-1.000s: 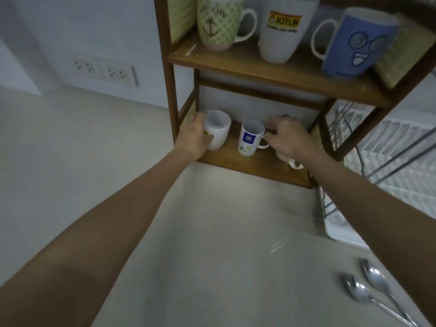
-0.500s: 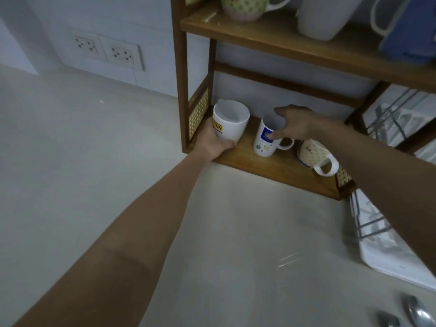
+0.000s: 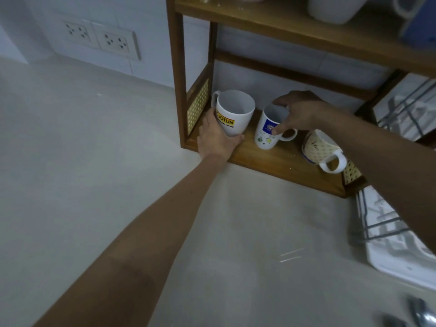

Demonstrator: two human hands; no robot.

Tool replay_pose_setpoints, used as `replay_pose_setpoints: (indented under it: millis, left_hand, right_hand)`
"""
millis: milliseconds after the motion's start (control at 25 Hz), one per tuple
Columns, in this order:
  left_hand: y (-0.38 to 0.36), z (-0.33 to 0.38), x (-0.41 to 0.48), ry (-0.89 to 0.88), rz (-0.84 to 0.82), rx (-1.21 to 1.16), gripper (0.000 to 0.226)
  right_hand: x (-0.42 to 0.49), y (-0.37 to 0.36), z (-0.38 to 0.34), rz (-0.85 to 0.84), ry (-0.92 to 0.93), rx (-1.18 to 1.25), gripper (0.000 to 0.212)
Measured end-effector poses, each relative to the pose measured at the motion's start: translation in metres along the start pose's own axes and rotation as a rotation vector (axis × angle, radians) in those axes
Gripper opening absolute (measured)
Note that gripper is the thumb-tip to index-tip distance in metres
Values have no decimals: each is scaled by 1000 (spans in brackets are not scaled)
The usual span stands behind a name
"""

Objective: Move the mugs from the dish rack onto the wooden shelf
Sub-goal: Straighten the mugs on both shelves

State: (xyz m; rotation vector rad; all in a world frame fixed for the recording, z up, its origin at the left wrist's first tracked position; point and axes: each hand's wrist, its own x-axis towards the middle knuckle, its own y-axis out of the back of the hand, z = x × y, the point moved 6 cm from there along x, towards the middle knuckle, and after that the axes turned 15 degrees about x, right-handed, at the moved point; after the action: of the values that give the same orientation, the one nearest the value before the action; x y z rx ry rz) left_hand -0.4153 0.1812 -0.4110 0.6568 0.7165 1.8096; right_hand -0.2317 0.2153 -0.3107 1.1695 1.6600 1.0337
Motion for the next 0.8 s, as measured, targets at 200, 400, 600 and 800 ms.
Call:
replay_pose_setpoints:
  millis: [200,400,600,800]
  left_hand:
    - [0,-3,11,-39,-63,-26,93]
    - [-1,3,6,103,60,63,100]
    - [-8,5,-1,49,10,-54,98]
    - [2,-3,4,56,22,-44,82]
  right_hand:
    - [-4,1,-4,2,0,-6,87]
    - [-4,0,-8,17,-10,-32,85]
    - [-6,-3,-9,31,0,-11,83]
    - [-7,-3,-7,14,2,13,83]
